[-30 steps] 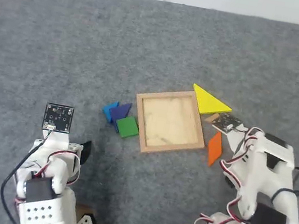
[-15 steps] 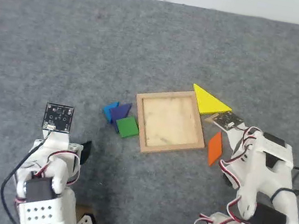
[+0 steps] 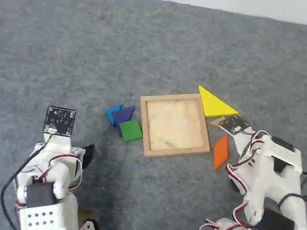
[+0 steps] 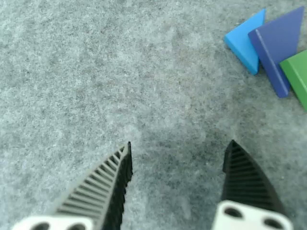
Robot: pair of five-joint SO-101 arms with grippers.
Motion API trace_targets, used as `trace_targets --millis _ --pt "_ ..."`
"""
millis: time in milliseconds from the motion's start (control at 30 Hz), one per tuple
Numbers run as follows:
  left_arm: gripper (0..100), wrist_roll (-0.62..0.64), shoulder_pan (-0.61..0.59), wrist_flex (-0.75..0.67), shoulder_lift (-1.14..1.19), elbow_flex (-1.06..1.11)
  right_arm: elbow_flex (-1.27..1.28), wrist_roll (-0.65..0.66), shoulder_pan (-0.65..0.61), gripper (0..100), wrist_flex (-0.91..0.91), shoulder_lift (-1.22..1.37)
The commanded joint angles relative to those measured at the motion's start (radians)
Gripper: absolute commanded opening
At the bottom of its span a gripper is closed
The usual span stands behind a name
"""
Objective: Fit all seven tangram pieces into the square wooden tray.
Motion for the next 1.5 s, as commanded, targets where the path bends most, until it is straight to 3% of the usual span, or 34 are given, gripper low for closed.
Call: trace_targets --millis 0,200,467,767,967,1067,1167,1267,1467 --pt "30 0.005 0.0 0.003 -0.021 -0.012 -0.018 0.012 0.015 29.9 0.012 0.004" --pt "30 0.005 0.0 0.003 -0.021 -0.012 -0.018 0.011 0.015 14.9 0.013 0.004" --pt "30 0.005 0.0 0.003 -0.021 -0.012 -0.02 0.003 0.013 14.0 0.013 -0.005" --pt "30 0.005 0.0 0.003 -0.021 -0.012 -0.112 -0.167 -0.024 14.3 0.027 -0.007" --pt "30 0.005 0.0 0.003 -0.021 -0.012 -0.203 0.083 0.008 20.6 0.291 -0.091" --pt "30 0.005 0.0 0.003 -0.021 -0.012 -0.189 0.176 0.015 28.9 0.403 -0.262" --pt "30 0.005 0.0 0.003 -0.021 -0.012 -0.107 0.344 0.073 31.1 0.475 -0.46" --pt "30 0.005 0.0 0.003 -0.021 -0.012 0.046 0.502 0.139 31.4 0.44 -0.604" --pt "30 0.005 0.0 0.003 -0.021 -0.012 0.221 0.516 0.16 34.6 0.271 -0.631"
